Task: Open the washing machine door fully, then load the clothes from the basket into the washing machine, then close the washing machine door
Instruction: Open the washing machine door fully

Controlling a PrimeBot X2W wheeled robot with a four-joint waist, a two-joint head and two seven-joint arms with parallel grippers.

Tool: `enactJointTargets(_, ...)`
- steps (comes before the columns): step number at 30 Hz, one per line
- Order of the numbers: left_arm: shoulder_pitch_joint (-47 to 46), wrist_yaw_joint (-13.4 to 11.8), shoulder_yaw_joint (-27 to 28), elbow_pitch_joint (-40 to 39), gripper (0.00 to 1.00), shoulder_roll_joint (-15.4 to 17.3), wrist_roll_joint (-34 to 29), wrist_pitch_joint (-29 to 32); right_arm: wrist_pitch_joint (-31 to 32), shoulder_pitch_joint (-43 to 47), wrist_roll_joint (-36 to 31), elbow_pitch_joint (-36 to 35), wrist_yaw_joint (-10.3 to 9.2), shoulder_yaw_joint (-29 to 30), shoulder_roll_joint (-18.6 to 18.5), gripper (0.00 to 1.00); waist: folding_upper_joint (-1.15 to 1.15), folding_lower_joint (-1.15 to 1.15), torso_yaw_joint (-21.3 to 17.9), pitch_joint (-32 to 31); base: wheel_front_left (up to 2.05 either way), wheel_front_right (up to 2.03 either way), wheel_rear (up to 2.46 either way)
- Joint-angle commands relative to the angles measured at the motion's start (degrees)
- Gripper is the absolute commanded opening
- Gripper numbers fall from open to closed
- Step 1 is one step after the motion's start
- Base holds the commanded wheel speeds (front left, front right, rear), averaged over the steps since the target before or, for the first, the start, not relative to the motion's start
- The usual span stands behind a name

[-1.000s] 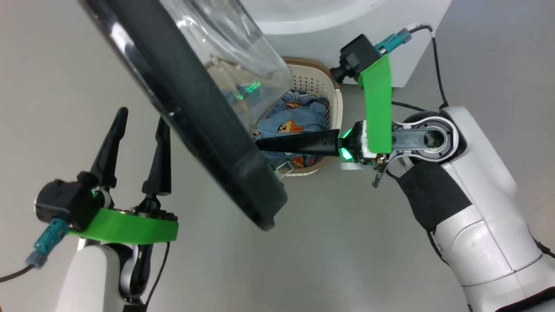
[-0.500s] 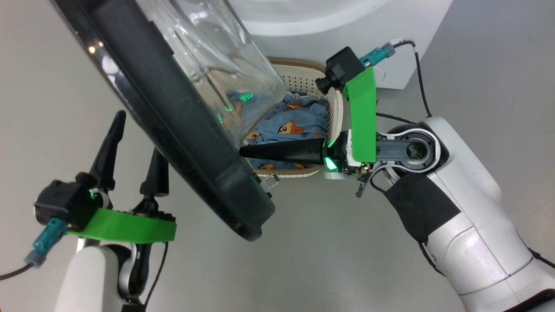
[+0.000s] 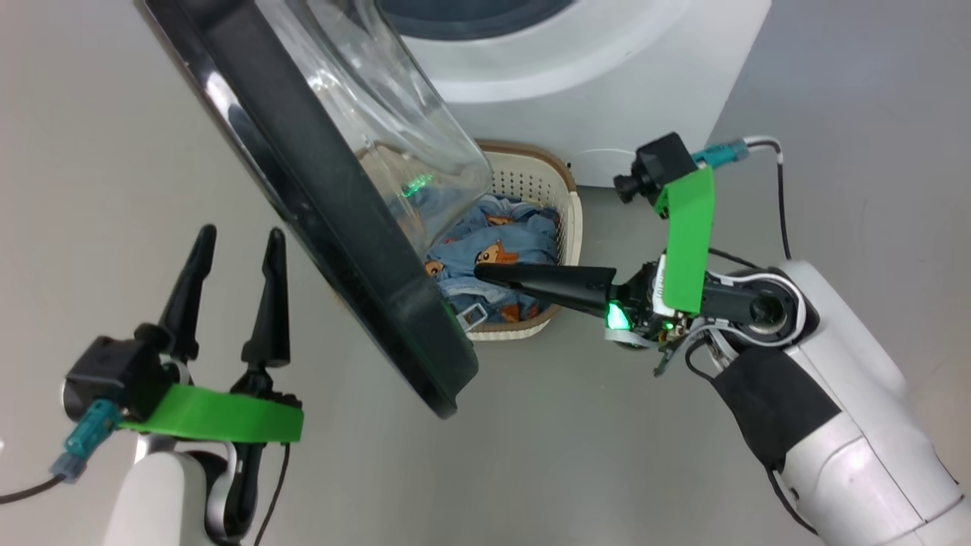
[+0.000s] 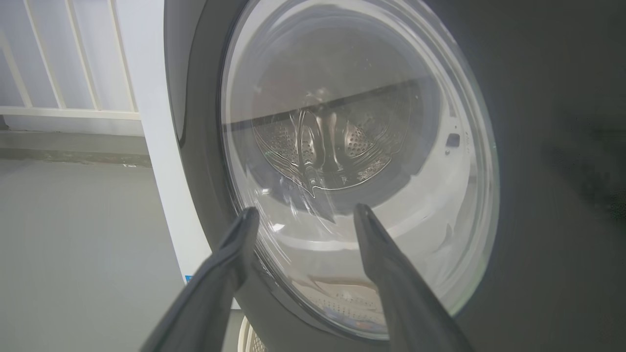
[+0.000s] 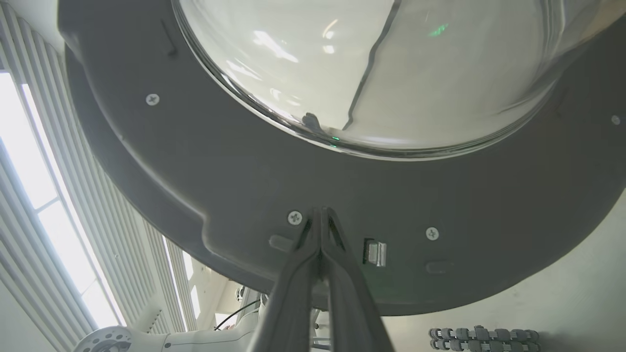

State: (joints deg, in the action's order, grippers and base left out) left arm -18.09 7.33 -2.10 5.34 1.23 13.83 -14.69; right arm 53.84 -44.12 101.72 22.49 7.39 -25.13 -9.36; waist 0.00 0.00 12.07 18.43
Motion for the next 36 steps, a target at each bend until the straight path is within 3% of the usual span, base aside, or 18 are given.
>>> enactJointTargets(1,0.49,0.15,2.02,-1.1,1.0,1.65,-0.89,-0.31,-0.8,1.62,1.13,-1.98,0.1,-0.09,0.8,0.0,0.0,0.0,-0.53,-1.13,0.0,0.0,0.0)
enactJointTargets(15,5.89,0.15,3.92,-0.37,1.0,1.65,-1.65,-0.31,-10.16,12.67,6.39,-8.88,0.1,1.96,-2.37,0.0,0.0,0.0,-3.56,-8.13,0.0,0.0,0.0)
enactJointTargets(16,6.38,0.15,4.24,-0.4,1.0,1.65,-1.69,-0.31,-10.73,13.49,6.76,-9.29,0.1,2.1,-2.46,0.08,0.0,0.0,-3.97,-8.56,0.0,0.0,0.0)
enactJointTargets(17,6.87,0.15,4.56,-0.43,1.0,1.65,-1.73,-0.31,-11.38,14.18,6.82,-9.76,0.1,2.22,-2.64,0.32,0.0,0.0,-4.39,-8.92,0.0,0.0,0.0)
enactJointTargets(18,7.34,0.15,4.89,-0.47,1.0,1.65,-1.75,-0.31,-11.94,14.87,6.84,-10.17,0.1,2.26,-2.83,0.6,0.0,0.0,-4.83,-9.23,0.0,0.0,0.0)
enactJointTargets(19,7.76,0.15,5.25,-0.55,1.0,1.65,-1.76,-0.31,-12.54,15.52,6.87,-10.57,0.1,2.32,-2.97,1.0,0.0,0.0,-5.27,-9.47,0.0,0.0,0.0)
enactJointTargets(30,10.08,0.15,7.42,-1.01,1.0,1.65,-1.58,-0.31,-24.36,19.92,4.78,-13.03,0.1,7.32,-1.38,1.0,0.0,0.0,-9.12,-10.88,0.0,0.0,0.0)
enactJointTargets(36,9.93,0.15,7.79,-1.09,1.0,1.65,-1.11,-0.31,-37.1,20.99,-5.47,-14.56,0.1,12.52,-1.1,1.0,0.0,0.0,-10.03,-10.73,0.0,0.0,0.0)
